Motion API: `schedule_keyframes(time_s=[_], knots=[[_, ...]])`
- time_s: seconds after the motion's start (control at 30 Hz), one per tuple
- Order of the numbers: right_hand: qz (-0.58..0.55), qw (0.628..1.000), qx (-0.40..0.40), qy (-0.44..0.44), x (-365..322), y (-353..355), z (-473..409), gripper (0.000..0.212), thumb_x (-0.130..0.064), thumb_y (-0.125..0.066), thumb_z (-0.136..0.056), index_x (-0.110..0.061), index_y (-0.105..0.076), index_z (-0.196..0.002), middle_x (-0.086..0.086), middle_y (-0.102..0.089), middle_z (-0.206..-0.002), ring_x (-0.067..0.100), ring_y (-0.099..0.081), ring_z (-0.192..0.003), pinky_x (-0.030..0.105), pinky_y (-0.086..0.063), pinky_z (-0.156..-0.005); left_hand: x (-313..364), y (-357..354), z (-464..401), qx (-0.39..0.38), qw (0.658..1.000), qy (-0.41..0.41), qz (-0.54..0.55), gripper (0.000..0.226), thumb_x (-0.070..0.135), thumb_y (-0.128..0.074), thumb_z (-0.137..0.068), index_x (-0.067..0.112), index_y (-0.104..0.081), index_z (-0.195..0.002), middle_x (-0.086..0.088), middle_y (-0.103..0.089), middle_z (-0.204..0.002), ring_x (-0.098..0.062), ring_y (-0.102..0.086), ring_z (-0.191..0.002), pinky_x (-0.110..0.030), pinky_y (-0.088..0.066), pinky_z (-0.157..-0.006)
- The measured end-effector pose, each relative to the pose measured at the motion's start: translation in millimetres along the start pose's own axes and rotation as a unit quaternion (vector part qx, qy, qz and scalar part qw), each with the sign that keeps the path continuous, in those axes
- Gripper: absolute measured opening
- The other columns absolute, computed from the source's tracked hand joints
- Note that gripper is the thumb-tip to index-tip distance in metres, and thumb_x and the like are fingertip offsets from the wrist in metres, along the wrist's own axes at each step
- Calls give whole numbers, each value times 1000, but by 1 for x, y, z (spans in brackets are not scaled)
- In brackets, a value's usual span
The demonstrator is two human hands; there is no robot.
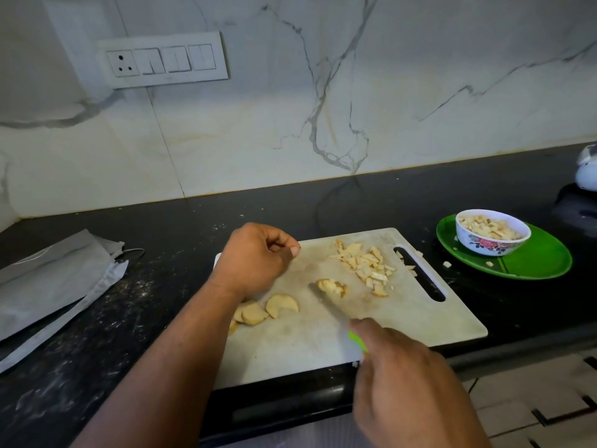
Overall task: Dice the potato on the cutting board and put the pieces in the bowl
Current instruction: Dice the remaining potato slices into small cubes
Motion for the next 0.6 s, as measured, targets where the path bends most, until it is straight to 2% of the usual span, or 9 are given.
schedule_keyframes(time_s=[0.1, 0.17, 0.27, 0.33, 0.37, 0.4, 0.5, 0.6], knots=[[39, 999, 30, -22, 18, 12, -3, 43, -33, -44, -91, -42, -36, -132, -10, -58, -99, 9, -60, -96, 20, -41, -72, 0, -1, -1, -9, 1000, -16, 12, 7, 26, -79, -92, 28, -80, -85, 10, -78, -80, -11, -75, -77, -25, -63, -73], [49, 998, 31, -28, 22, 14, -5, 42, -33, -45, -91, -44, -36, -130, -10, -56, -93, 9, -59, -93, 19, -37, -69, 6, -10, 2, -41, 997, -58, -16, 4, 28, -80, -91, 31, -81, -92, 13, -77, -85, -6, -73, -81, -17, -58, -72], [23, 999, 21, -25, 15, 10, -5, 47, -32, -50, -87, -47, -42, -131, -14, -54, -82, 9, -55, -81, 19, -37, -66, 16, -32, 9, -124, 981, -137, -64, 26, 37, -81, -89, 38, -78, -114, 21, -74, -109, 3, -65, -104, -20, -54, -90], [-5, 1000, 25, -15, 12, 11, -4, 48, -32, -56, -84, -50, -48, -128, -23, -49, -73, 3, -48, -69, 15, -36, -62, 25, -44, 15, -179, 959, -195, -98, 40, 42, -77, -91, 44, -69, -131, 25, -65, -132, 8, -53, -124, -16, -42, -105], [-18, 999, 33, -11, 12, 14, -3, 48, -32, -58, -82, -51, -52, -125, -27, -47, -68, 0, -47, -64, 12, -35, -59, 29, -47, 18, -197, 950, -218, -107, 42, 41, -74, -94, 43, -66, -135, 24, -62, -138, 7, -50, -129, -13, -39, -108], [-28, 999, 44, -5, 13, 17, -2, 46, -33, -58, -79, -51, -55, -122, -29, -46, -65, -3, -47, -60, 10, -34, -56, 31, -48, 20, -209, 946, -226, -96, 39, 38, -72, -95, 40, -68, -134, 22, -64, -136, 6, -52, -128, -13, -40, -108], [-55, 997, 47, -8, 20, 27, 0, 45, -37, -54, -74, -51, -60, -116, -28, -53, -62, -2, -52, -58, 10, -38, -53, 30, -45, 22, -246, 952, -181, -3, 16, 25, -73, -97, 27, -79, -111, 14, -76, -110, -4, -68, -107, -25, -54, -97], [-73, 997, 39, 2, 26, 35, 2, 42, -31, -61, -78, -52, -63, -114, -25, -64, -71, 1, -58, -63, 6, -40, -53, 26, -44, 22, -260, 954, -149, 25, 10, 26, -76, -94, 35, -79, -98, 4, -77, -101, -29, -69, -98, -49, -56, -93]])
Point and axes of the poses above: each hand's wrist, its own z-axis away from the middle knuckle, its own y-axis out of the back of the hand, x = y × z, the point moved 7 cm from there along -z, towards the middle knuckle
